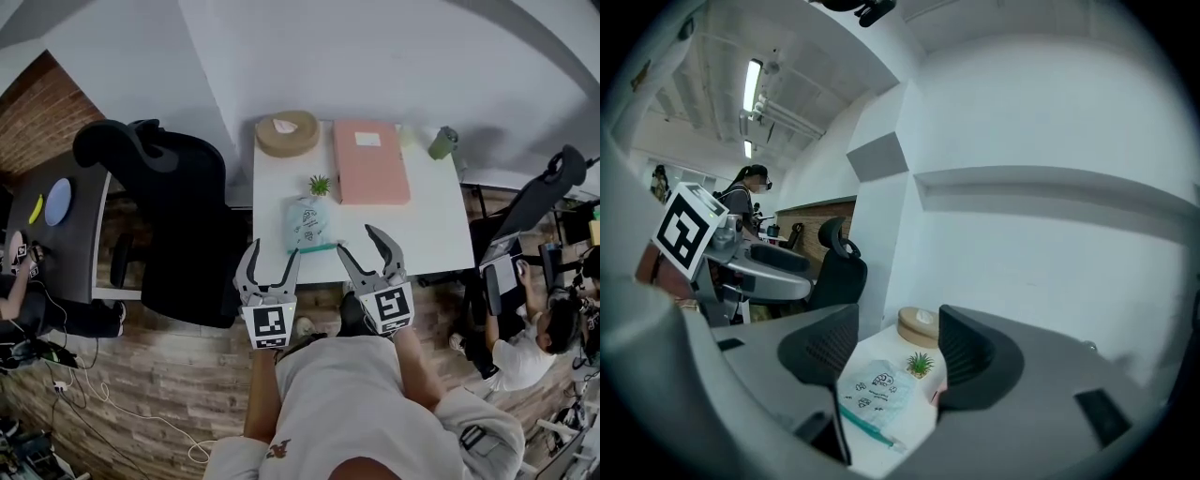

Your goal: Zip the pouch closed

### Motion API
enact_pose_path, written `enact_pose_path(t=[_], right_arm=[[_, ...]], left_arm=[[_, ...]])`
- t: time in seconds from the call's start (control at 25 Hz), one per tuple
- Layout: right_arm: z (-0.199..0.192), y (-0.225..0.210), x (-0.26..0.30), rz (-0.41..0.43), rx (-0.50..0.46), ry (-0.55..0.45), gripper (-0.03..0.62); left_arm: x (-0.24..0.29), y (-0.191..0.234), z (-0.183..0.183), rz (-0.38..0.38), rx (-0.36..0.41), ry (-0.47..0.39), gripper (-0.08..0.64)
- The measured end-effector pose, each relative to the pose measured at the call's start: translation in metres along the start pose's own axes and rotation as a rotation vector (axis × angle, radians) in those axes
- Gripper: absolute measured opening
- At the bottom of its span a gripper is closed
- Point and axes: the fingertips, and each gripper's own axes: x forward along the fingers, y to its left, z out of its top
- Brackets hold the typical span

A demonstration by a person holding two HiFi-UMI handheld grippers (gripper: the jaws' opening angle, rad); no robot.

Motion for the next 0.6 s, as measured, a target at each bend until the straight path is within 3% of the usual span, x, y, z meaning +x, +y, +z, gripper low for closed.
enact_pose_path(t=[0.6], right_arm=[[-0.002,0.002,-0.026,-0.060,-0.012,0.027,0.273]], left_arm=[[-0.009,-0.019,0.000,-0.066,0.035,0.014,0.318]])
